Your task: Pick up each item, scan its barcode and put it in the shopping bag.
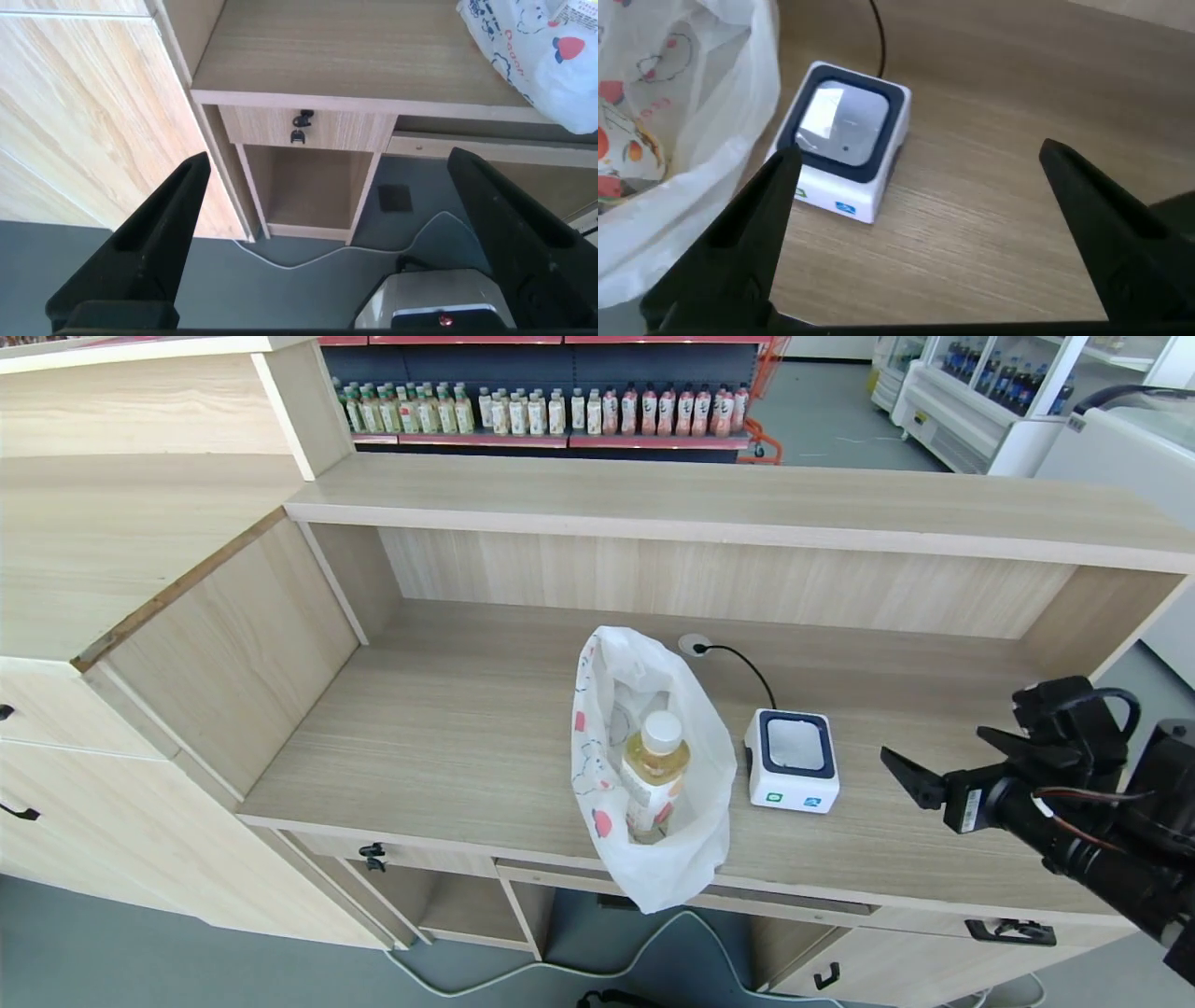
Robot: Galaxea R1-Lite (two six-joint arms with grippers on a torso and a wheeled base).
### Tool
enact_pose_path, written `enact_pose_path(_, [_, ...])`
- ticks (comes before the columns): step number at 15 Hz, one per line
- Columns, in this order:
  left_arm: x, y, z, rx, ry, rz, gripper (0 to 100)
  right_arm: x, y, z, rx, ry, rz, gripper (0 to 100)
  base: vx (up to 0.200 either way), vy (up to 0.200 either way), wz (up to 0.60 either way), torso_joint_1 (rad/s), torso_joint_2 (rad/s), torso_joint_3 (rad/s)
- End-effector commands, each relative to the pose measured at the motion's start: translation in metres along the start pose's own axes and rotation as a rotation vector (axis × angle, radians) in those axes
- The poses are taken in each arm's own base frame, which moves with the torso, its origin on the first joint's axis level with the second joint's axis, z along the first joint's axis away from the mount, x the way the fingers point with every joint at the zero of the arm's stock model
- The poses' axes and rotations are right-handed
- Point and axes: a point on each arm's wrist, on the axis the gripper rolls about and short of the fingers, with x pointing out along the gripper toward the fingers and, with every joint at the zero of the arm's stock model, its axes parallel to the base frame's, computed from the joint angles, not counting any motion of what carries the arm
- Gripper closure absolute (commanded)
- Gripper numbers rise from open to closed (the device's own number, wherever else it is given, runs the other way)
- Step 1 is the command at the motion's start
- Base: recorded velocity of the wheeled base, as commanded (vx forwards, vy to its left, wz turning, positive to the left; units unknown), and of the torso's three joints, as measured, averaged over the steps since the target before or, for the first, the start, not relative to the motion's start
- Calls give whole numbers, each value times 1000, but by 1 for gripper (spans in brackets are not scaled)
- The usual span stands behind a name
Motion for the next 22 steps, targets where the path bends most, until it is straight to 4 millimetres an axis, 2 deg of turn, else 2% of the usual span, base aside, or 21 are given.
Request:
enact_pose_path(1, [0,0,0,0,0,-1,0,-10,-6,2,-2,-8,-39,0,0,-200,0,-2,2,-2])
enact_pose_path(5, [0,0,0,2,0,-1,0,-4,-34,-16,-35,80,-152,0,0,-200,0,4,1,2])
enact_pose_path(7, [0,0,0,2,0,-1,0,-5,-39,-21,-37,105,-171,0,0,-200,0,5,2,5])
enact_pose_path(9, [0,0,0,-2,0,-1,0,-13,-36,-25,-38,127,-165,0,0,-200,0,5,0,5])
enact_pose_path(13, [0,0,0,-2,0,-1,0,-31,-32,-32,-67,164,-159,0,0,0,0,0,0,0])
enact_pose_path(22, [0,0,0,-3,0,-1,0,-31,-31,-34,-64,174,-157,0,0,0,0,0,0,0])
